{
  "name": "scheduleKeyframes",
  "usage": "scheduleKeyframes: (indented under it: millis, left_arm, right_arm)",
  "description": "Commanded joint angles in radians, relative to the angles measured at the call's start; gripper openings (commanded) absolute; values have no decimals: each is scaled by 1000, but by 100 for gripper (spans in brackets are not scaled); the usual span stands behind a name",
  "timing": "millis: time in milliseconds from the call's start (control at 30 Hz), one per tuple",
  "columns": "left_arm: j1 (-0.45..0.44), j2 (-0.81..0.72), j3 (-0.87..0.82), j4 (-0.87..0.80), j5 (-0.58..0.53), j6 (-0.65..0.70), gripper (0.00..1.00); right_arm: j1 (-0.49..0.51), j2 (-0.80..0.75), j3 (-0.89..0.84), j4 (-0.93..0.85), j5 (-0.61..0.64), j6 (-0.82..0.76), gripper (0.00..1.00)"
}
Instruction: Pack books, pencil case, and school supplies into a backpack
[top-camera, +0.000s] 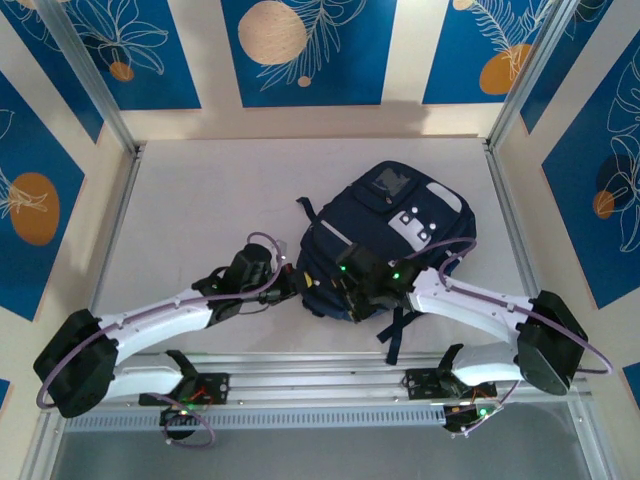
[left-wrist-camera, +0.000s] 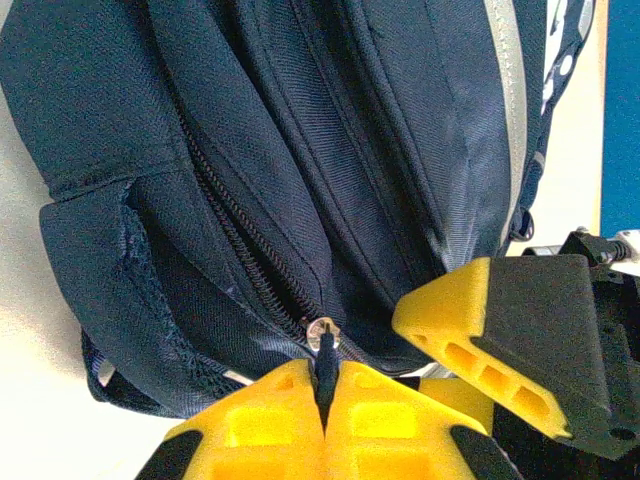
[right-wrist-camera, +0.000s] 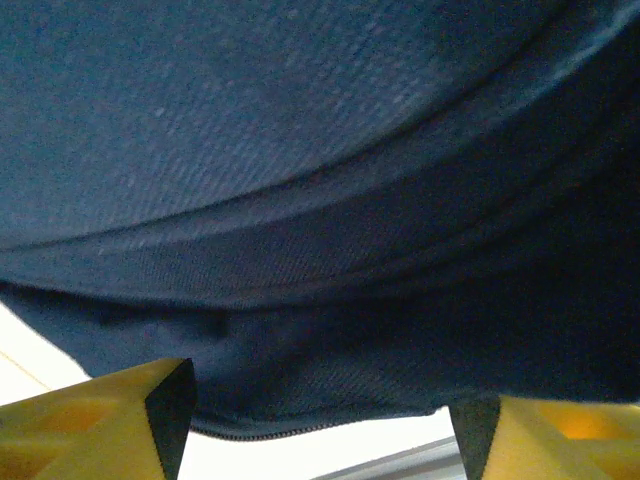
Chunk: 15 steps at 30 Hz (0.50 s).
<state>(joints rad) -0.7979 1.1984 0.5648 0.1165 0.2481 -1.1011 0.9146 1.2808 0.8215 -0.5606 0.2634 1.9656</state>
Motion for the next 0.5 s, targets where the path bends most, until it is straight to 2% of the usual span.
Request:
scheduleKeyframes:
  millis: [0, 133, 400, 467]
  left_arm:
    - [-18, -26, 7, 34, -7, -9, 0]
    - [-17, 0, 1, 54, -12, -4, 0]
    - [-18, 76, 0, 64, -59, 15, 0]
    - [-15, 79, -1, 46, -84, 24, 0]
  right_arm:
    - [2, 29, 33, -90, 48, 76, 65]
    - [-15, 88, 32, -103, 60, 86, 55]
    - [-35, 135, 14, -97, 76, 35, 3]
    - [-37, 116, -6, -103, 86, 22, 0]
